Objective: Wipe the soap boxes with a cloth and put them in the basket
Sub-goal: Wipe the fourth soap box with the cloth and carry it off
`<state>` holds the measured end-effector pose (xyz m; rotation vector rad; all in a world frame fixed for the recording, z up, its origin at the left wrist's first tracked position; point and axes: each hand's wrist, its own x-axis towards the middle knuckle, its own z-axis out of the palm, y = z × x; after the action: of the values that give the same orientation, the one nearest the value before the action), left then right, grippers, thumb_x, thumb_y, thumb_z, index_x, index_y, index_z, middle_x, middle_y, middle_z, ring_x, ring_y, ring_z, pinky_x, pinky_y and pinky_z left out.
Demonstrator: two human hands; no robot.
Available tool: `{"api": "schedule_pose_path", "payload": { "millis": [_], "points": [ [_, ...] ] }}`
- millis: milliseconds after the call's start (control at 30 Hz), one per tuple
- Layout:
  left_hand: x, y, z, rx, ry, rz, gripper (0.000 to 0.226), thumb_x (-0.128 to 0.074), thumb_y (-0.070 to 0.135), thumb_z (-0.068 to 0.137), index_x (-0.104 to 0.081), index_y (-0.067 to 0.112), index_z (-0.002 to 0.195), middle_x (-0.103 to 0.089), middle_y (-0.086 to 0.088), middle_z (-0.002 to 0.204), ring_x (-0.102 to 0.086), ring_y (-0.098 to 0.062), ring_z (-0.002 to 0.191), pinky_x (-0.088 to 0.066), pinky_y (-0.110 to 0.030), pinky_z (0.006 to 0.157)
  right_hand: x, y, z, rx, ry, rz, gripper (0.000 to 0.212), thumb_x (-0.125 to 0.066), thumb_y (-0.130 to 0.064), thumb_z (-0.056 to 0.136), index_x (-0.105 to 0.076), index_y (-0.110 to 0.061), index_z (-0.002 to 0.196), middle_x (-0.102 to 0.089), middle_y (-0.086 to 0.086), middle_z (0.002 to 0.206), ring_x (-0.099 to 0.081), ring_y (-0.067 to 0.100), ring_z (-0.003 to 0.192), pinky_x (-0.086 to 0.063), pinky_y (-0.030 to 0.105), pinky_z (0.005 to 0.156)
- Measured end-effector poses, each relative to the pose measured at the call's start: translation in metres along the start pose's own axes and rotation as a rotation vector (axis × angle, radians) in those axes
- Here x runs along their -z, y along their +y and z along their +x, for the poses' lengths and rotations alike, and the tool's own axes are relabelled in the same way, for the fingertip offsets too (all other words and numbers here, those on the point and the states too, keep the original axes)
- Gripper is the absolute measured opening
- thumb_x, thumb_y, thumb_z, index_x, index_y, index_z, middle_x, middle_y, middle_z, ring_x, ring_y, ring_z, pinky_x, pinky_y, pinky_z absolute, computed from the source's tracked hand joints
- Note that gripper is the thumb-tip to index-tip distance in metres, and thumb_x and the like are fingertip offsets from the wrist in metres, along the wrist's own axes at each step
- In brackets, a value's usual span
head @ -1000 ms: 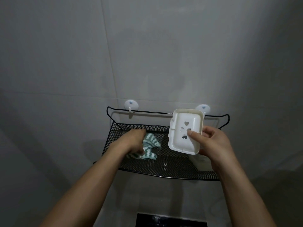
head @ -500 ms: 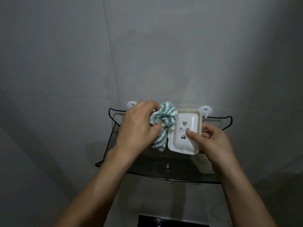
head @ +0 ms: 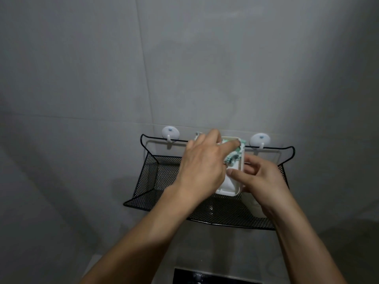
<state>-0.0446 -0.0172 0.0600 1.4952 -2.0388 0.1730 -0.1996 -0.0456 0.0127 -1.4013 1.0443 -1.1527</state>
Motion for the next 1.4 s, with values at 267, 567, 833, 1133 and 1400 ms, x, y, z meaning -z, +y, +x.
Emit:
{"api": "schedule_pose_path", "payload": {
  "millis": [267,567,833,1133,1400],
  "points": [
    [0.007,-0.027,0.008,-0.059,0.068,0.266,0.036,-0.056,0.031,0.095,-0.060,0.041,0.130,-0.051,-0.001,0.111,-0.045,-0.025,0.107,-0.029,-0.048,0.095,0.012,-0.004,-0.001,-0.026,0.038,0.044,0.032,-0.073,0.005,0.081,-0.068,-0.014,0.107,-0.078,0.004,0.089,-0.076,0.020,0.078,-0.054,0.022,0.055],
    [0.006,-0.021,0.005,-0.064,0.176,0.114,0.043,-0.071,0.017,0.080,-0.066,0.029,0.121,-0.057,0.002,0.094,-0.054,-0.021,0.091,-0.031,-0.043,0.087,0.009,-0.012,0.000,-0.020,0.017,0.032,0.032,-0.074,0.004,0.080,-0.069,-0.012,0.108,-0.078,0.006,0.088,-0.076,0.023,0.078,-0.058,0.027,0.058],
    [0.005,-0.009,0.010,-0.203,0.121,0.063,0.030,-0.065,0.022,0.084,-0.073,0.027,0.113,-0.058,-0.004,0.098,-0.053,-0.026,0.093,-0.032,-0.043,0.082,0.005,-0.008,0.002,0.003,-0.004,0.015,0.034,-0.072,0.008,0.080,-0.071,-0.012,0.107,-0.078,0.008,0.086,-0.075,0.019,0.073,-0.053,0.021,0.055],
    [0.000,-0.023,0.012,-0.154,0.229,0.249,0.011,-0.073,0.020,0.082,-0.078,0.022,0.092,-0.059,-0.002,0.086,-0.055,-0.024,0.084,-0.027,-0.040,0.082,0.007,-0.003,0.001,0.004,0.050,-0.020,0.033,-0.074,0.005,0.080,-0.070,-0.014,0.106,-0.078,0.007,0.087,-0.076,0.025,0.079,-0.058,0.038,0.069],
    [-0.003,-0.026,0.006,-0.025,0.162,0.309,0.022,-0.068,0.012,0.083,-0.074,0.020,0.103,-0.056,-0.004,0.090,-0.052,-0.024,0.086,-0.026,-0.039,0.078,0.007,-0.003,0.007,0.004,0.090,0.018,0.032,-0.073,0.003,0.081,-0.067,-0.014,0.108,-0.078,0.003,0.089,-0.076,0.019,0.080,-0.056,0.026,0.058]
  ]
}}
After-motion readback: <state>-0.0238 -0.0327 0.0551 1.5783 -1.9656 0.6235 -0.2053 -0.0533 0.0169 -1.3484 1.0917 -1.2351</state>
